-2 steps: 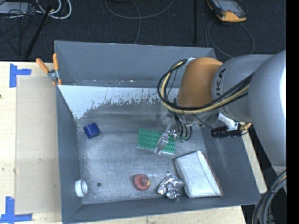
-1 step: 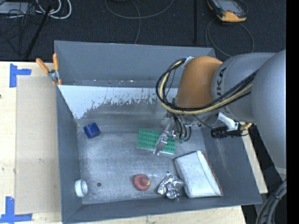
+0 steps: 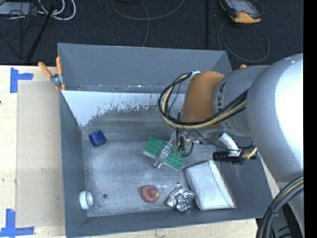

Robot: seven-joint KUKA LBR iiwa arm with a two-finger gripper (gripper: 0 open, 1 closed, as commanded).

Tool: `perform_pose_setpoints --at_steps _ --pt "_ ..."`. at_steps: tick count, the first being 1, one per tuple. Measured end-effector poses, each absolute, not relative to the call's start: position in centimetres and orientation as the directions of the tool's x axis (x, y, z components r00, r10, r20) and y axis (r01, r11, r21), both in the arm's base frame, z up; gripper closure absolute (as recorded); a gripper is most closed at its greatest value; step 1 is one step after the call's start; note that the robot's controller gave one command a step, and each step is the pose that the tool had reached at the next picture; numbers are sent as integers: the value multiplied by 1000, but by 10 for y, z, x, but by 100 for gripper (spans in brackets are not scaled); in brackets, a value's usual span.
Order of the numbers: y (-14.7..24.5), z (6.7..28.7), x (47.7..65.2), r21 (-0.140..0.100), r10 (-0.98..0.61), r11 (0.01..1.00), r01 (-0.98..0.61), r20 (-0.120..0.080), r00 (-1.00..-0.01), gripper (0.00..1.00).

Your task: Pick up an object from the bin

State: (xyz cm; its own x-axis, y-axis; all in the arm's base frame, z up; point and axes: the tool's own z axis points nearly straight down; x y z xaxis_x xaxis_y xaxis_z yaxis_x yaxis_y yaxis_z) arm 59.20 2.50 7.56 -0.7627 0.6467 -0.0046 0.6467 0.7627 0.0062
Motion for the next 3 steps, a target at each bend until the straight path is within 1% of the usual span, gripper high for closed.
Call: perform_pose_setpoints --at_steps 1,2,3 --pt "25 77 593 2 644 765 644 -2 -765 0" --pt "25 79 595 5 643 766 643 -7 -766 100" --pt "25 165 597 5 641 768 641 -5 -768 100"
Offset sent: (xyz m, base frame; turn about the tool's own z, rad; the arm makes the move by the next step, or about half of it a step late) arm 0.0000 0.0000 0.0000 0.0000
